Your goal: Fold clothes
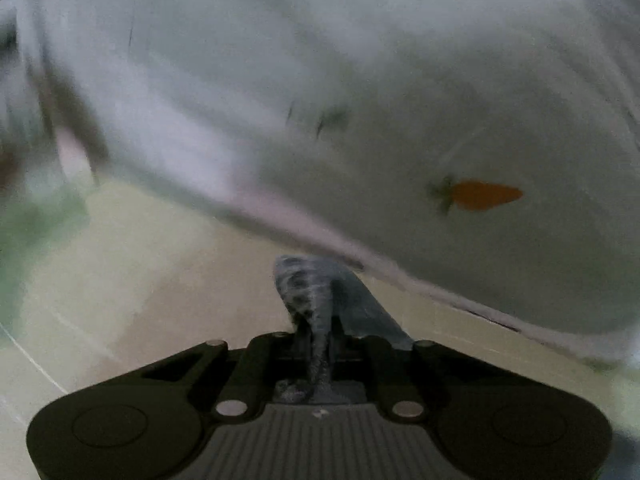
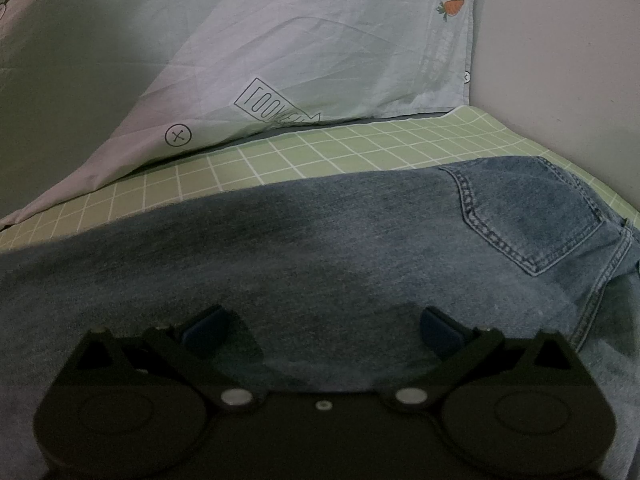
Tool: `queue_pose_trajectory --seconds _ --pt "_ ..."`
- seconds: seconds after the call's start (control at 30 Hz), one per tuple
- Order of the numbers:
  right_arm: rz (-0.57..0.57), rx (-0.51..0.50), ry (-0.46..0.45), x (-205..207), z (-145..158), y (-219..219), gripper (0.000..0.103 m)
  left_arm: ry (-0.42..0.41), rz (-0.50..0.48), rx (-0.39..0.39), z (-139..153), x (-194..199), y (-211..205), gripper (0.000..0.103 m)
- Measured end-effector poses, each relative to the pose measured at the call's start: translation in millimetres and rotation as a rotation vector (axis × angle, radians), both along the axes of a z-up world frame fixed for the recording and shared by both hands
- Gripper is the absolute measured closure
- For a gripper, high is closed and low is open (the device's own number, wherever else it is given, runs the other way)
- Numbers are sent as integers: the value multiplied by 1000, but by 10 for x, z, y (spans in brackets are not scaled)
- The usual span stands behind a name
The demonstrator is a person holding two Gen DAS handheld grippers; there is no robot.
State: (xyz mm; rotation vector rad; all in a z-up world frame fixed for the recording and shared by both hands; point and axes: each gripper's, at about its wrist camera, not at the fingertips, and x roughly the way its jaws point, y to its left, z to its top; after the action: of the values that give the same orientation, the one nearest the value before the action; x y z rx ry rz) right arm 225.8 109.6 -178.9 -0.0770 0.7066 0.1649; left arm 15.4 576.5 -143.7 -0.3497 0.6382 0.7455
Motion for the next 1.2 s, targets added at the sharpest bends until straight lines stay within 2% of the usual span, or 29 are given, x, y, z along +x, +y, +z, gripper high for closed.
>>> queue_pose_trajectory --seconds 0.07,0.1,0.13,0.17,0.2,0.23,0.27,0.3,0.37,0.43,0.5,0.6,0.7,0.77,0.87,0.93,1.0,1.1,1.2 --pt "0 0 0 -1 2 1 0 169 55 230 -8 119 -135 80" --pt "0 -1 0 0 2 1 0 235 86 298 -30 145 -141 80" --pt "1 -1 1 0 3 2 0 282 116 327 -59 145 -105 79" --pt "1 -1 1 0 4 2 0 284 142 302 -55 98 -56 78" --pt "1 -1 1 1 5 1 0 248 165 233 -24 12 4 74" --pt "1 -2 1 2 5 4 0 200 184 155 0 -79 41 64" --pt "1 -2 1 3 5 6 0 148 195 83 24 -176 29 59" --pt "1 -2 1 4 6 6 0 114 193 34 44 -265 -39 52" --pt "1 -3 1 5 7 9 0 106 170 9 56 -381 -273 44" --pt "3 -2 2 9 8 11 0 107 139 -10 54 -507 -637 28" --pt "17 12 7 8 16 -15 0 103 107 -36 47 -639 -1019 21" --pt "103 38 68 13 94 -74 0 76 40 -160 -20 -870 -1584 20" --pt "207 112 96 -58 306 -277 0 98 -24 -242 -119 -1058 -2232 18" --pt "240 131 67 -149 476 -477 0 139 -81 -278 -219 -1156 -2670 18" --pt "216 130 20 -264 673 -932 0 202 -167 -313 -335 -1268 -3208 18" --pt "170 137 11 -305 757 -1313 0 240 -206 -338 -407 -1305 -3429 18" --pt "99 151 27 -299 793 -1734 0 244 -192 -371 -452 -1342 -3543 18" --pt "-44 180 64 -295 778 -2448 0 222 -133 -412 -503 -1416 -3652 16" --pt "-161 224 84 -313 758 -3043 0 216 -73 -397 -532 -1450 -3770 13"
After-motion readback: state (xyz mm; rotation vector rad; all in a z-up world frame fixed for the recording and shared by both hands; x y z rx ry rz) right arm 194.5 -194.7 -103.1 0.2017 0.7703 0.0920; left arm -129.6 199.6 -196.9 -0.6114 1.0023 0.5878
